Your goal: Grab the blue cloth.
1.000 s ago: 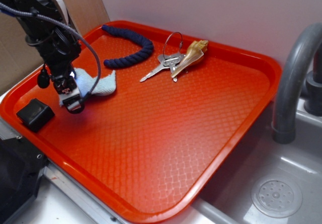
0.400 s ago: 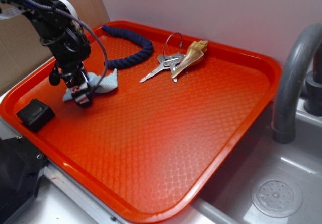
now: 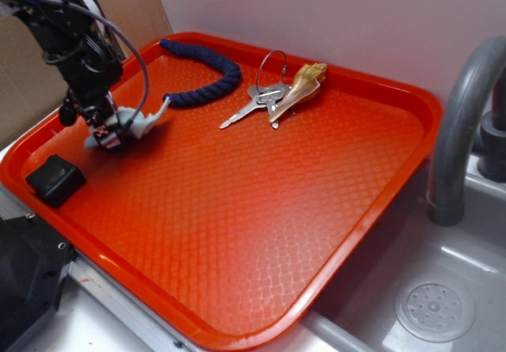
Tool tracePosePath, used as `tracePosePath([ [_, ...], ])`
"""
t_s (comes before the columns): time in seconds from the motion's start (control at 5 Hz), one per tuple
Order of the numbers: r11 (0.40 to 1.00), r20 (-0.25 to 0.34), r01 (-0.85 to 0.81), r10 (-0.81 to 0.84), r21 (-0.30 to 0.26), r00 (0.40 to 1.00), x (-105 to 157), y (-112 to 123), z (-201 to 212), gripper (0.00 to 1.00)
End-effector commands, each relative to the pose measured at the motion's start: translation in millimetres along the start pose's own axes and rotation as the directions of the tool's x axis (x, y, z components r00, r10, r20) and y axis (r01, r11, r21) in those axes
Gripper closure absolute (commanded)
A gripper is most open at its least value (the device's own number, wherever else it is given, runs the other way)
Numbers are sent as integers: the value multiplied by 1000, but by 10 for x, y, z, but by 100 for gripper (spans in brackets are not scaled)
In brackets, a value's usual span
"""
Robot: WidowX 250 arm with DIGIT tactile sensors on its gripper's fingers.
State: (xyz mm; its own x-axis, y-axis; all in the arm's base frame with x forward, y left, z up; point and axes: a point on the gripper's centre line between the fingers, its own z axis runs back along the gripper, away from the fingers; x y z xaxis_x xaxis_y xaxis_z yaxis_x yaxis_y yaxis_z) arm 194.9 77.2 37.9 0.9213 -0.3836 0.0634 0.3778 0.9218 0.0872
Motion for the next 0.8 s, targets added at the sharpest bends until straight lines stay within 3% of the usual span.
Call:
tracePosePath([
  [0.0,989,41,-149,148,23,988,110,-466,937,100],
  [0.4,991,-36,-108,106,-76,994,524,-1195,1857,100],
  [0.6,993,-38,-98,95,-62,995,521,-1178,1800,100],
])
